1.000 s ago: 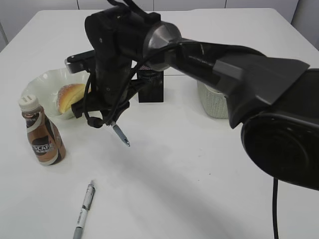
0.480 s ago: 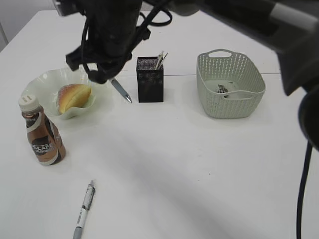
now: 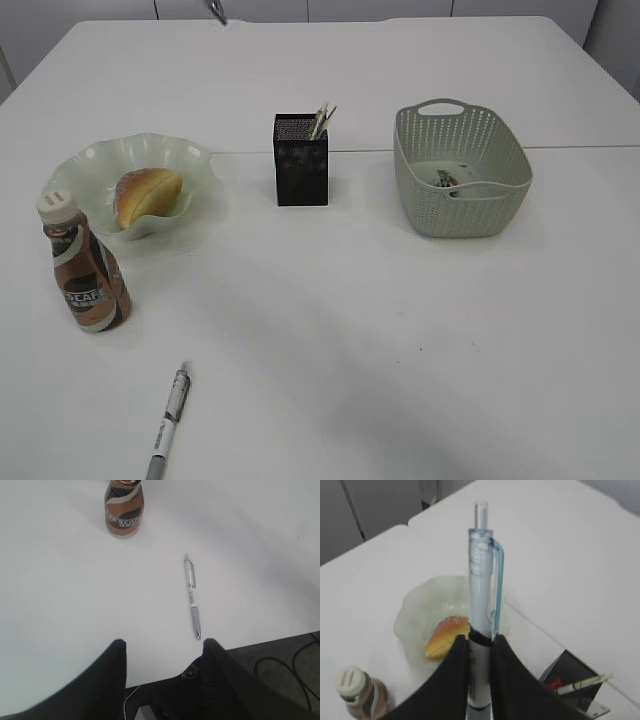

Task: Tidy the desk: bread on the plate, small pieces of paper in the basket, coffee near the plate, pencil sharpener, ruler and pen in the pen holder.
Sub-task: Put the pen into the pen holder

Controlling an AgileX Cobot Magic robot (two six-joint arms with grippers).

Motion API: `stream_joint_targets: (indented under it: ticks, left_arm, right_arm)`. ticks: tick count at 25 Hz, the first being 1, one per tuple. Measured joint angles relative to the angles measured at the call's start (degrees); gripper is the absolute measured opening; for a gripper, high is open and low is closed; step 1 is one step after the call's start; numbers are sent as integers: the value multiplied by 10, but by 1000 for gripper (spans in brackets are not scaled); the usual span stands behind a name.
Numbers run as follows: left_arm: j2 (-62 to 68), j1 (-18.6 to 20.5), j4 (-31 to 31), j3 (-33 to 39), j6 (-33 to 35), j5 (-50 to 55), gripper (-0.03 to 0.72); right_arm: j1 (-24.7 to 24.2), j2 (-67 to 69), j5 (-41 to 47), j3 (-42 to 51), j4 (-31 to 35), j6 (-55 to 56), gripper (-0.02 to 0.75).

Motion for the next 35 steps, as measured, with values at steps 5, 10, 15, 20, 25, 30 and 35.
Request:
stream_joint_targets:
  ticks: [5, 10, 15, 20, 25, 30, 35]
  left_arm:
    - [0, 0, 0, 0, 0, 0, 363]
    - [0, 0, 0, 0, 0, 0, 363]
    - [0, 0, 1, 0, 0, 0, 363]
    - [0, 0, 18, 0, 0, 0, 362]
    - [0, 0, 23, 0, 0, 0, 362]
    - [0, 0, 23, 0, 0, 0, 361]
    - [0, 0, 32, 0, 0, 0, 361]
  right_arm:
    - [0, -11, -71, 0, -17, -14, 57]
    - [0, -13, -173, 3, -66, -17, 57]
    - [0, -16, -278, 41, -108, -19, 57]
    - [-1, -28, -389, 149, -114, -19, 57]
    - [-17, -71, -547, 305, -113, -18, 57]
    - [-60, -103, -696, 438, -93, -17, 57]
    - [-101, -102, -785, 505, -25, -17, 56]
